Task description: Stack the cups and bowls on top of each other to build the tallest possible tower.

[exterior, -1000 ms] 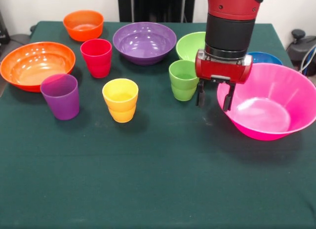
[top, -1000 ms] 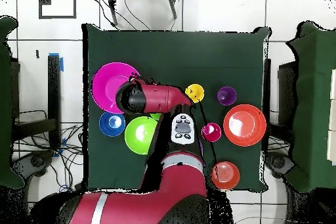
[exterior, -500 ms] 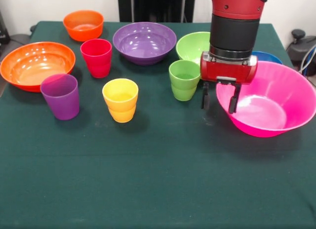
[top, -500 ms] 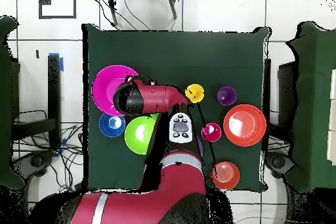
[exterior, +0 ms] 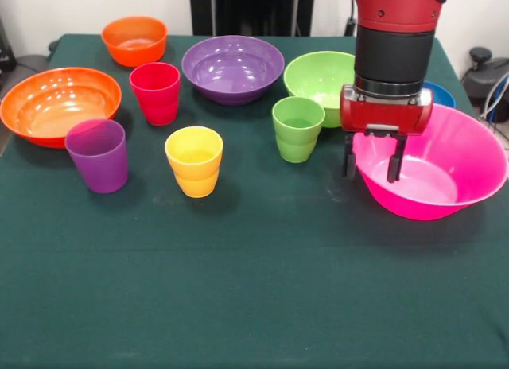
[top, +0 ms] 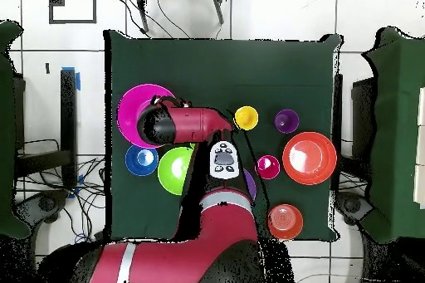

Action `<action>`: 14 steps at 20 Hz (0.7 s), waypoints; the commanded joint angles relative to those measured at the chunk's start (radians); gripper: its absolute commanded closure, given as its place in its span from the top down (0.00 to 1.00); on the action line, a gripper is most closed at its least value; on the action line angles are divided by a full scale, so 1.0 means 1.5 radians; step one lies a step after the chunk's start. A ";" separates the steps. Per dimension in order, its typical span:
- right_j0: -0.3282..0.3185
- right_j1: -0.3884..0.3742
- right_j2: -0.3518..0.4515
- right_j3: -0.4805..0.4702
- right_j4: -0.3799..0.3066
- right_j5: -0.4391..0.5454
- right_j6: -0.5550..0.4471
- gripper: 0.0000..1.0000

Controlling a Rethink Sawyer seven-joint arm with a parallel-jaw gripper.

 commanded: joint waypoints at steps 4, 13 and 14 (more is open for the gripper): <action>-0.018 0.038 0.076 0.033 -0.068 0.034 -0.026 1.00; -0.026 0.041 0.078 0.035 -0.095 0.019 -0.017 1.00; -0.026 0.044 0.078 0.034 -0.096 0.016 -0.015 1.00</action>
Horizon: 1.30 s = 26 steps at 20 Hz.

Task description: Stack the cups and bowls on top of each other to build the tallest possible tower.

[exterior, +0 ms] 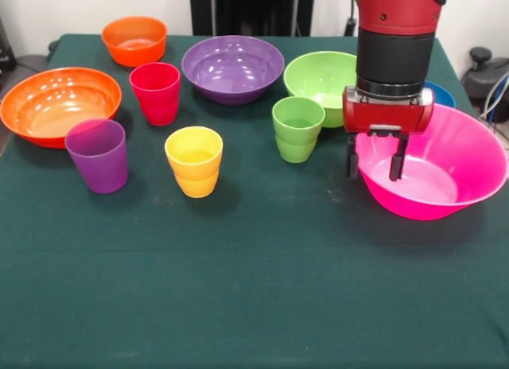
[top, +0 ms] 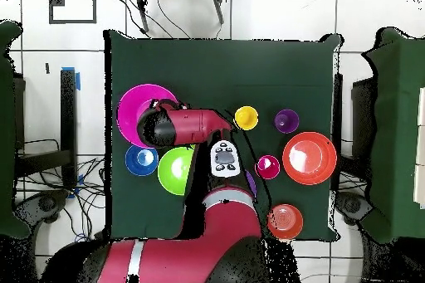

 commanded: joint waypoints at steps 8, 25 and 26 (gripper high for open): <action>-0.006 0.052 0.049 0.019 -0.066 0.007 0.002 1.00; -0.004 0.054 0.044 0.016 -0.072 -0.008 0.013 0.00; -0.004 0.054 0.044 0.016 -0.073 -0.006 0.012 0.00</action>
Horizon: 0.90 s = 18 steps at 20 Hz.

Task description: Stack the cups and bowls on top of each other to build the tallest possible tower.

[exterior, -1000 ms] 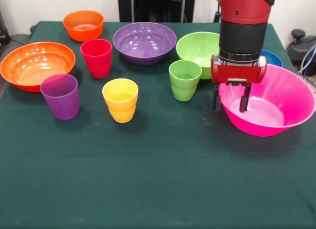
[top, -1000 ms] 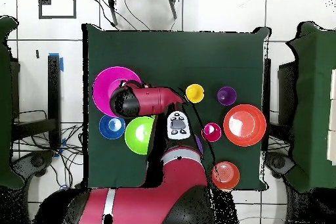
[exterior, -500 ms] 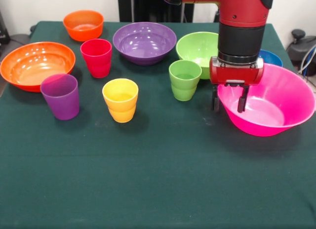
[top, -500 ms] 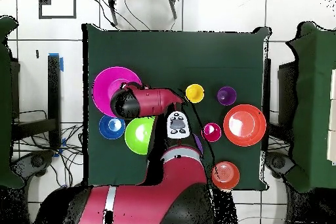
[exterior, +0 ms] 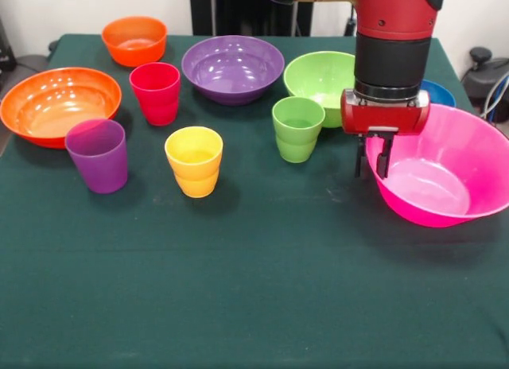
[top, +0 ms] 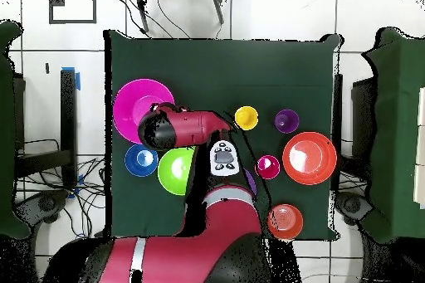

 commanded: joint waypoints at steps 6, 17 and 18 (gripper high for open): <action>0.001 0.054 0.036 0.004 -0.050 0.003 0.007 0.00; -0.008 0.051 0.043 0.028 -0.048 -0.037 0.028 1.00; -0.010 0.052 0.046 0.029 -0.047 -0.039 0.029 1.00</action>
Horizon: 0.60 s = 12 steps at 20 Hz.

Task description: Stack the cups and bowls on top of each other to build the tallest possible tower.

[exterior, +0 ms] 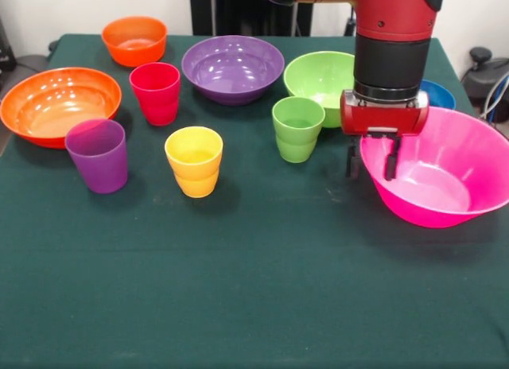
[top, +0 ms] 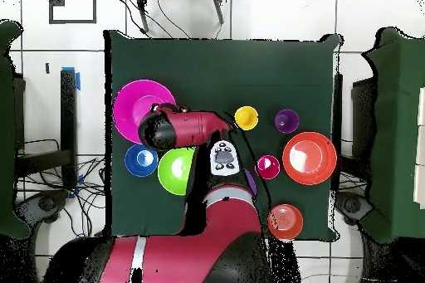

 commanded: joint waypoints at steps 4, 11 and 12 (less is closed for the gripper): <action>-0.002 0.061 0.035 0.018 -0.033 -0.027 0.042 1.00; -0.010 0.064 0.039 0.020 -0.037 -0.024 0.033 1.00; -0.011 0.062 0.041 0.020 -0.039 -0.022 0.029 1.00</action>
